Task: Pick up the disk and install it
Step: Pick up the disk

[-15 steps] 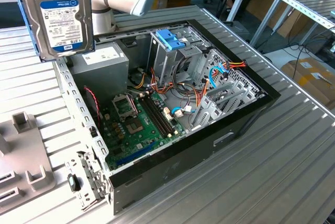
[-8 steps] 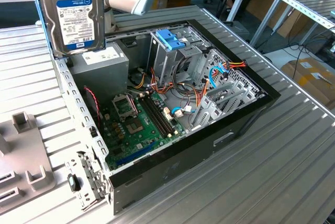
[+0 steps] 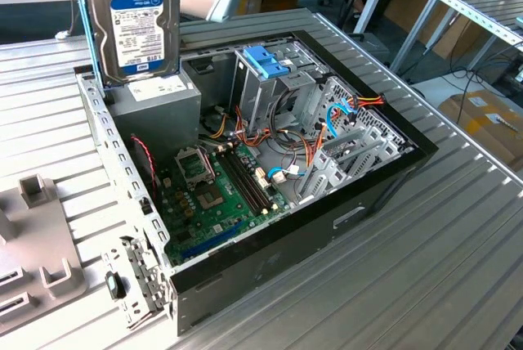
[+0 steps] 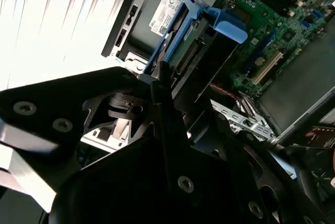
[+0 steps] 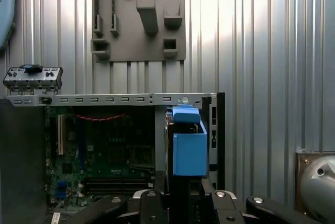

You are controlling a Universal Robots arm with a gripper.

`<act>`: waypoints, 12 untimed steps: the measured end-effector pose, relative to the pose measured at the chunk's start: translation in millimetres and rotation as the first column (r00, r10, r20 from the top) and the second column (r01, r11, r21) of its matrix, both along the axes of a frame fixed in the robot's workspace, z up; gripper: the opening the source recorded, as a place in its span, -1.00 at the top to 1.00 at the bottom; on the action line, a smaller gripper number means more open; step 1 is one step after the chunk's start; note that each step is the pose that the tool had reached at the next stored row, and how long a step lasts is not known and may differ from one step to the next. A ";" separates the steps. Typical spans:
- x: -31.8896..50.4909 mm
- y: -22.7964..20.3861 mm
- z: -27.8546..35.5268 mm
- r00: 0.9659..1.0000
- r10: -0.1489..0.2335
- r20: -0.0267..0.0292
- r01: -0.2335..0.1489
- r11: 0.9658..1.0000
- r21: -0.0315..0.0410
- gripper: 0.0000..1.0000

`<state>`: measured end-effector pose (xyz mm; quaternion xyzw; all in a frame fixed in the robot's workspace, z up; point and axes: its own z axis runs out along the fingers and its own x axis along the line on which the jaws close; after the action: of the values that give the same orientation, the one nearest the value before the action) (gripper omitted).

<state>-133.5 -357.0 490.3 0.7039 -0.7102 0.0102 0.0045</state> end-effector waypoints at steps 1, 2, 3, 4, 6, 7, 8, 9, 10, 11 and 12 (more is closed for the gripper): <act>2.2 0.0 0.0 1.000 0.000 0.000 0.000 1.000 0.000 0.30; 5.0 0.0 0.0 1.000 0.000 0.000 0.000 1.000 0.000 0.30; 7.2 0.0 0.0 1.000 0.000 0.000 0.000 1.000 0.000 0.30; 11.1 0.1 0.0 1.000 0.000 0.000 0.000 1.000 0.000 0.30; 15.7 0.1 0.0 1.000 0.000 0.000 0.000 1.000 0.000 0.30; 17.9 0.1 0.0 1.000 0.000 0.000 0.000 1.000 0.000 0.30; 20.3 0.1 0.0 1.000 0.000 0.000 0.000 1.000 0.000 0.30; 24.6 0.2 0.0 1.000 0.000 0.000 0.000 1.000 0.000 0.30; 27.6 0.3 0.0 1.000 0.000 0.000 0.000 1.000 0.000 0.30; 29.9 0.3 0.0 1.000 0.000 0.000 0.000 1.000 0.000 0.30; 32.7 0.3 0.0 1.000 0.000 0.000 0.000 1.000 0.000 0.30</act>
<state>-100.8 -356.7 490.3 0.7040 -0.7102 0.0102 0.0045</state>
